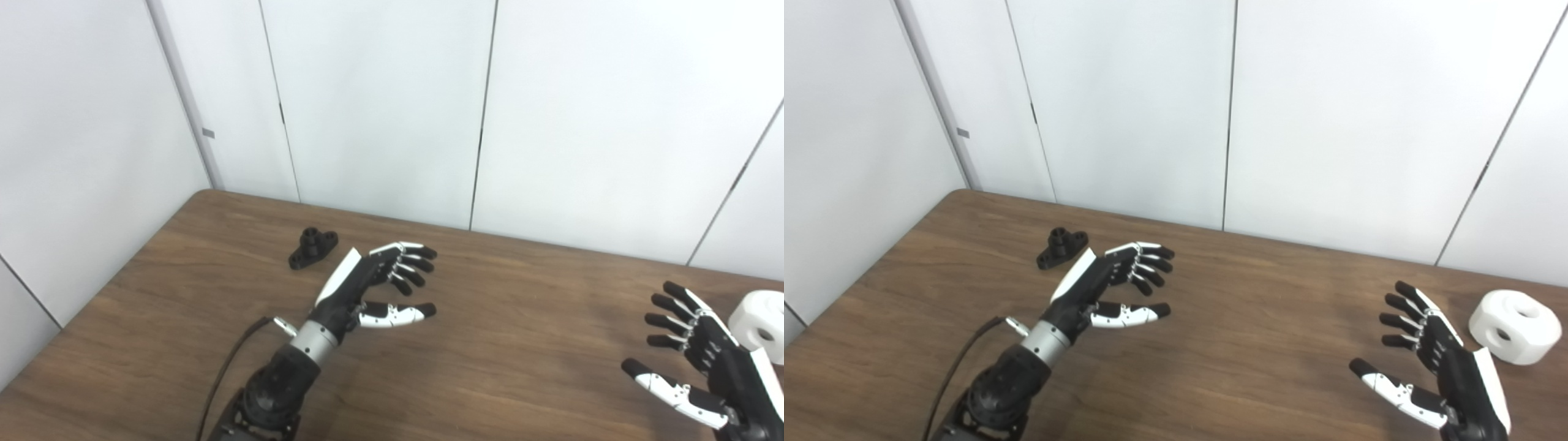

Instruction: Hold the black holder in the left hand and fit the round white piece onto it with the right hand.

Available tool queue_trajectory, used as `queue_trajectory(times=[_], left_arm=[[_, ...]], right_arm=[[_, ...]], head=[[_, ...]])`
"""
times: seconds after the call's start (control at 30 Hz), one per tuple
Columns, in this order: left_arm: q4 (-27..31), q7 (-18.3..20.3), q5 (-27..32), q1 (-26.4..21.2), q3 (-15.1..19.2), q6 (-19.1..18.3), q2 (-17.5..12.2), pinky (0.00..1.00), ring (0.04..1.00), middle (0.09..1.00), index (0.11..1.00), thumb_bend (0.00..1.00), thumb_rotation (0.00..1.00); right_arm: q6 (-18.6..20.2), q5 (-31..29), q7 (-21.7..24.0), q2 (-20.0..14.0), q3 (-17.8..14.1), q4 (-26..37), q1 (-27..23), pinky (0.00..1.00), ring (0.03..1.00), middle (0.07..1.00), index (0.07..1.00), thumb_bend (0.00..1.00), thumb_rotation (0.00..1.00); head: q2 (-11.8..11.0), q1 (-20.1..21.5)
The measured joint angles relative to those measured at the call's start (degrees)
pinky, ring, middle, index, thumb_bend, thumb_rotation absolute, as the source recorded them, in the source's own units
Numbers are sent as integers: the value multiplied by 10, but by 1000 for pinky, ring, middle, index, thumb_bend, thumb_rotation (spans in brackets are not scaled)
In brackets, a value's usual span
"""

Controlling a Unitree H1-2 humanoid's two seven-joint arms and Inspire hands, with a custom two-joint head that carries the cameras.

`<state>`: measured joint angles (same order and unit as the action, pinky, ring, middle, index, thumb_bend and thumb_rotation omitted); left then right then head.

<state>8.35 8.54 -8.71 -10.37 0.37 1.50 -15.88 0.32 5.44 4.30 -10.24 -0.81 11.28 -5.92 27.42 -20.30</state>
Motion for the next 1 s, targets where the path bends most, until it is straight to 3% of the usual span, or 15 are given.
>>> queue_trajectory(times=[0.27,0.4,0.57,0.7,0.87,1.0], left_arm=[[23,-34,-17,-22,60,-23,-12,606,691,728,745,708,38],[23,-48,-33,-32,85,-27,-29,665,719,751,766,711,128],[10,-79,-34,-46,120,-48,-38,692,787,819,811,722,82],[-3,-104,-51,-47,127,-57,-37,671,781,801,797,748,51],[-24,-152,-78,-50,138,-57,-33,814,870,846,794,754,76],[-36,-181,-98,-53,139,-58,-23,851,907,873,798,801,133]], right_arm=[[14,0,1,0,0,8,0,635,750,822,866,442,20],[15,1,1,0,0,8,0,629,750,821,858,446,2],[15,14,0,0,0,8,0,585,752,825,853,460,49],[14,17,0,0,0,8,0,586,750,829,855,466,43],[15,18,0,0,-1,13,0,582,747,828,857,461,55],[15,18,0,0,-1,23,0,585,750,827,856,465,65]], head=[[2,-4],[2,-4],[4,-5],[5,-6],[7,-4],[9,-4]])
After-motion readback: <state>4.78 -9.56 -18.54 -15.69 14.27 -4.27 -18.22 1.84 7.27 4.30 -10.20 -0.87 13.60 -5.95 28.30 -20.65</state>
